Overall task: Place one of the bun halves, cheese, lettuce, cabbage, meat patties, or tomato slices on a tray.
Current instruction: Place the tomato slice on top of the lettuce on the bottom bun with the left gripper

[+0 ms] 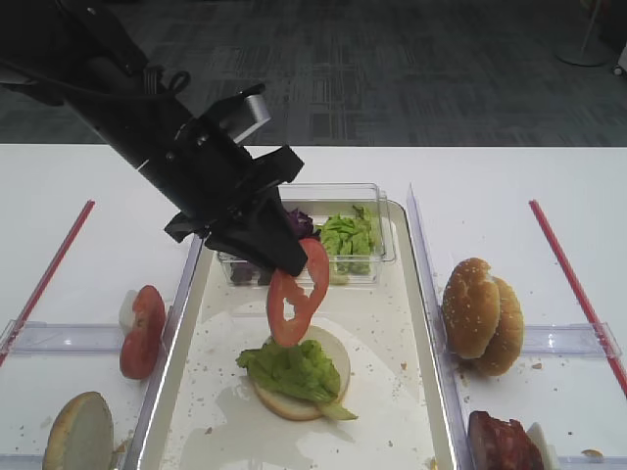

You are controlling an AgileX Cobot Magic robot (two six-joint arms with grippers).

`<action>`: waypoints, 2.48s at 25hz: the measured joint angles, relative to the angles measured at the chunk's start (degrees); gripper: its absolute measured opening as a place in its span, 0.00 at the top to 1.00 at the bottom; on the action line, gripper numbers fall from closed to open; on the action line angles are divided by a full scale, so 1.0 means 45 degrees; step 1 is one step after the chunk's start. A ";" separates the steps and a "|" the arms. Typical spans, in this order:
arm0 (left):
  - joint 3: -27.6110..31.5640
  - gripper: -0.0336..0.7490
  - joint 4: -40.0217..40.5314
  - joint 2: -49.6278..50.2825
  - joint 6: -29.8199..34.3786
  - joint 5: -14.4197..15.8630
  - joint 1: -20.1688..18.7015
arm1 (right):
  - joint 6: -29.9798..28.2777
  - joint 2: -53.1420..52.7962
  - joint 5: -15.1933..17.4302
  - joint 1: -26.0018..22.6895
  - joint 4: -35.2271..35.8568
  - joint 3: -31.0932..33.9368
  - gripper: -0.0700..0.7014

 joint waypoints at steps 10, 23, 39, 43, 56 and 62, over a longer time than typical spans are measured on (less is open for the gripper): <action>0.0000 0.88 -0.0024 0.0000 -0.0612 -0.0044 -0.1173 | 0.0000 0.0000 0.0000 0.0000 0.0000 0.0000 0.17; 0.1759 0.88 -0.0957 0.0000 0.0914 -0.0119 -0.1218 | 0.0000 0.0000 0.0000 0.0000 0.0000 0.0000 0.17; 0.1770 0.88 -0.1565 0.0029 0.1857 -0.0249 0.0256 | 0.0000 0.0000 0.0000 0.0000 0.0000 0.0000 0.17; 0.1770 0.88 -0.1775 0.0657 0.1910 -0.0249 0.0256 | -0.0048 0.0000 0.0000 0.0000 0.0000 0.0000 0.17; 0.1770 0.88 -0.2439 0.1757 0.2234 -0.0331 0.0256 | -0.0070 0.0000 0.0000 0.0000 0.0000 0.0000 0.17; 0.1770 0.88 -0.2676 0.2179 0.2283 -0.0358 0.0256 | -0.0070 0.0000 0.0000 0.0000 0.0000 0.0000 0.17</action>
